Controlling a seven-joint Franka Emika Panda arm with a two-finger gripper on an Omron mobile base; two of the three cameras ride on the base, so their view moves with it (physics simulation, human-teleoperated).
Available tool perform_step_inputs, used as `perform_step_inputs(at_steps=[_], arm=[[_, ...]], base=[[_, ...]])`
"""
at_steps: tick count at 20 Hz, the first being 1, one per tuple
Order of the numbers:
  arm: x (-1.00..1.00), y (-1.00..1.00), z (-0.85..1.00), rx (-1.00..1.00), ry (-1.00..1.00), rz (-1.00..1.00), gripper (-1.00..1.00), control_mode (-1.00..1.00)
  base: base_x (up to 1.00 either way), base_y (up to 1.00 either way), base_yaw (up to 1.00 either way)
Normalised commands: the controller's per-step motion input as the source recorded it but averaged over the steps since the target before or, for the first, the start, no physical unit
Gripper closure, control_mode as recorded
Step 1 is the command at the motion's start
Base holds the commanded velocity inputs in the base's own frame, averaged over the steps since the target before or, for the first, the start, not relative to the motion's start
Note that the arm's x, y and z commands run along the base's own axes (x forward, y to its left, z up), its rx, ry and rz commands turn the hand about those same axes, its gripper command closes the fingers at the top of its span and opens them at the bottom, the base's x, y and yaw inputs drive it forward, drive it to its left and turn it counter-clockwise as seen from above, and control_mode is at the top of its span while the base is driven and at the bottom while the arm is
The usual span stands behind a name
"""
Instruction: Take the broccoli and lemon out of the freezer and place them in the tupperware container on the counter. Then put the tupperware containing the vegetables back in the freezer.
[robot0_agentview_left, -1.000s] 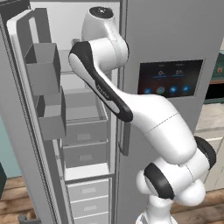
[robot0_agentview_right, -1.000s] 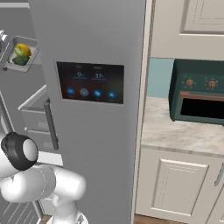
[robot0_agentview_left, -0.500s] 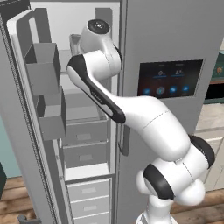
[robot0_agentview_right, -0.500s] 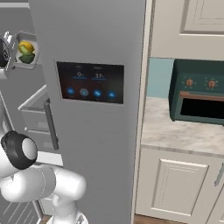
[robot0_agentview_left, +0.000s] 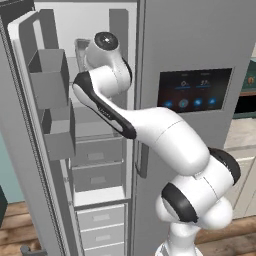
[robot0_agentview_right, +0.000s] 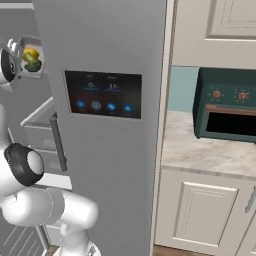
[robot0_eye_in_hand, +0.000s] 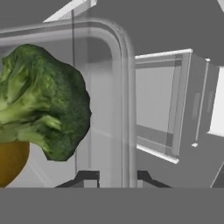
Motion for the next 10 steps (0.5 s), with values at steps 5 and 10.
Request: perform_step_inputs(at_steps=[5, 10], arm=[[0.42, 0.12, 0.00, 0.00, -0.01, 0.00, 1.00, -1.00], [0.41, 0.13, 0.00, 0.00, -0.01, 0.00, 1.00, -1.00]], base=[[0.00, 0.00, 0.00], [0.00, 0.00, 0.00]])
